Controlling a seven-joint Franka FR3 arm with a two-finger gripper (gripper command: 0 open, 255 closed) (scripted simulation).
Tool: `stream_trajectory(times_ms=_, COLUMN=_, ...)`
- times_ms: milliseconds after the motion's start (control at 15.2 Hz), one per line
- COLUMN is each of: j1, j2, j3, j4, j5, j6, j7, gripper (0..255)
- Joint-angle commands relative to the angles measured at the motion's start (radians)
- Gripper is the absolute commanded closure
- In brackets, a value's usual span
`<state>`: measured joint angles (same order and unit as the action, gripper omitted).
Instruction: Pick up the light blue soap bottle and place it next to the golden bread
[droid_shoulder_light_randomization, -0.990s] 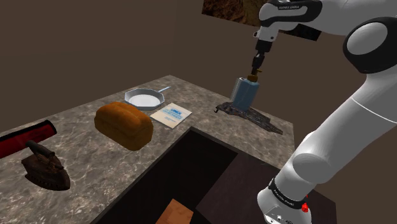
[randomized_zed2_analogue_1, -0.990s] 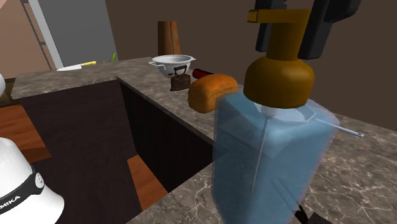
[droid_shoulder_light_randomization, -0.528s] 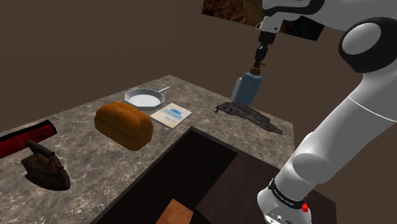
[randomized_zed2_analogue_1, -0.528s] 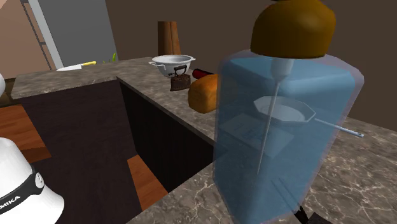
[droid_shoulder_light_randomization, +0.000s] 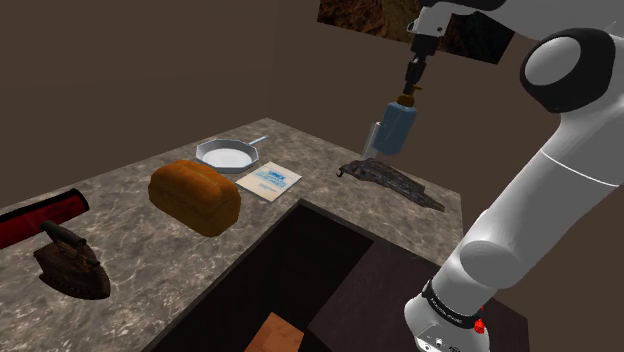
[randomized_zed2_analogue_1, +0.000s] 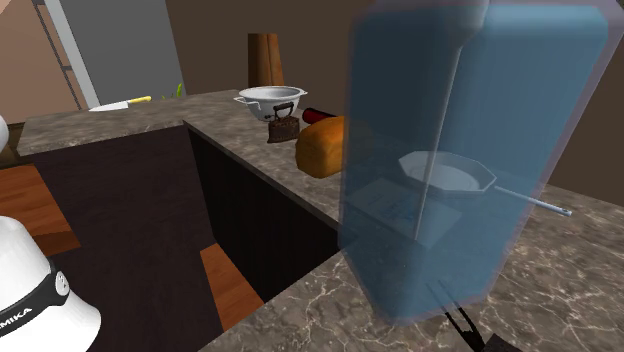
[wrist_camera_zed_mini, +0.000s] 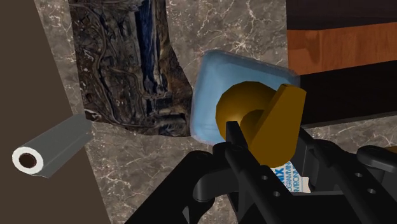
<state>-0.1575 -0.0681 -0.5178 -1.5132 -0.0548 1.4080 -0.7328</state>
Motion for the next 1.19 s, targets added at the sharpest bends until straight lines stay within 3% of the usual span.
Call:
stream_trajectory(times_ms=0, j1=-0.001, j2=0.009, j3=-0.002, j4=0.038, j5=0.004, j6=-0.03, j7=-0.004, gripper=255)
stream_trajectory(times_ms=990, j1=-0.058, j2=0.194, j3=-0.047, j4=0.468, j5=0.102, j6=-0.3, j7=-0.077, gripper=255)
stream_trajectory(times_ms=1122, j1=-0.002, j2=0.127, j3=-0.013, j4=0.379, j5=0.064, j6=-0.269, j7=-0.005, gripper=255)
